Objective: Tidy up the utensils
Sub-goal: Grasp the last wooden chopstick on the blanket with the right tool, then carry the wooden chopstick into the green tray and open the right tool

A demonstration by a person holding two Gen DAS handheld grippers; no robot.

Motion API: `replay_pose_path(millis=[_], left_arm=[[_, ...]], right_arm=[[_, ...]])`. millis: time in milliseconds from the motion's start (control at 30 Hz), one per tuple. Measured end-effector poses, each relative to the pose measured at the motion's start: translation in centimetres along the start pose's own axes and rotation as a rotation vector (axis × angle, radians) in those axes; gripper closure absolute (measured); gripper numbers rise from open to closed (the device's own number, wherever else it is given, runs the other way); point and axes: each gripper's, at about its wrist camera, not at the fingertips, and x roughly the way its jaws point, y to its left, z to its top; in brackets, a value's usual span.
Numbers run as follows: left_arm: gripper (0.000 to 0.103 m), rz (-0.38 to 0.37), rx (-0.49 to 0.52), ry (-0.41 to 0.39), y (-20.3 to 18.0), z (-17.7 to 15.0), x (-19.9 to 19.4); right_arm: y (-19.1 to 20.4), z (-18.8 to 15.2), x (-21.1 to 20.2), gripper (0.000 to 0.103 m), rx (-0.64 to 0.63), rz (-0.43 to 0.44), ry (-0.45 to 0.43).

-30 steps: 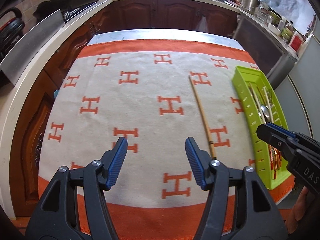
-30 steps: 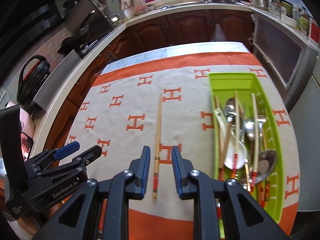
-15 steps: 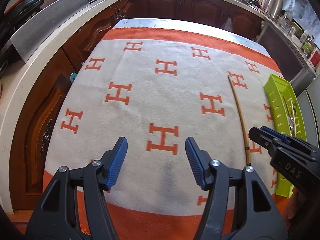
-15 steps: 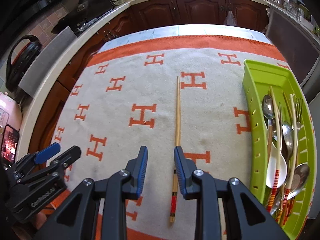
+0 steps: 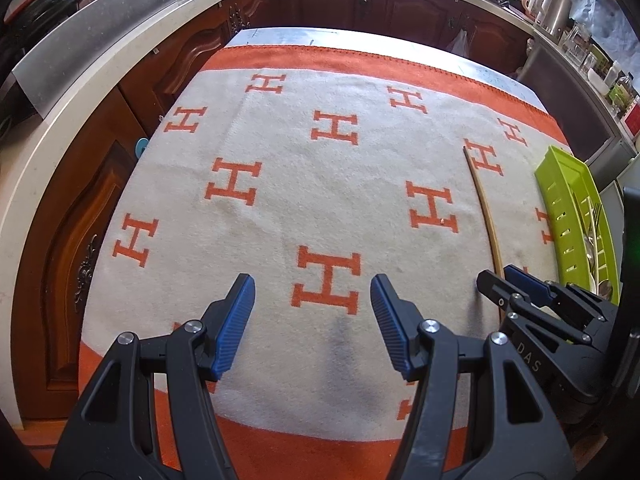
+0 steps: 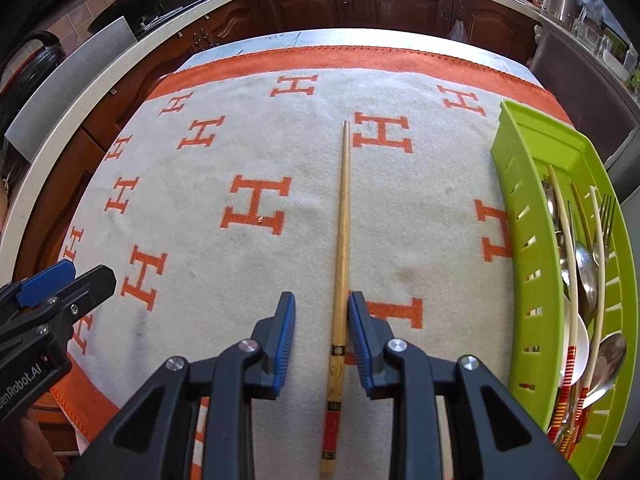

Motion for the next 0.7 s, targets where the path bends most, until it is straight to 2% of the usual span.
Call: replay_pose_path(millis=[133,400,700], left_arm=[[0.046,0.0,0.004,0.001,-0.1,-0.1,0.0],[0.046,-0.019,0.027,0.0,-1.1,-0.4,-0.5],[0.044,-0.056,0.061,-0.01,-2.9,-0.7,-1.8]], right_arm=[[-0.7,-0.1,0.0,0.096,0.027,-0.019,-0.015],[-1.6,-0.7,-0.7,0.096,0.063,0.049,-0.027],[-2.2,-1.7,-5.6,0.096,0.061,0.125,-0.104]])
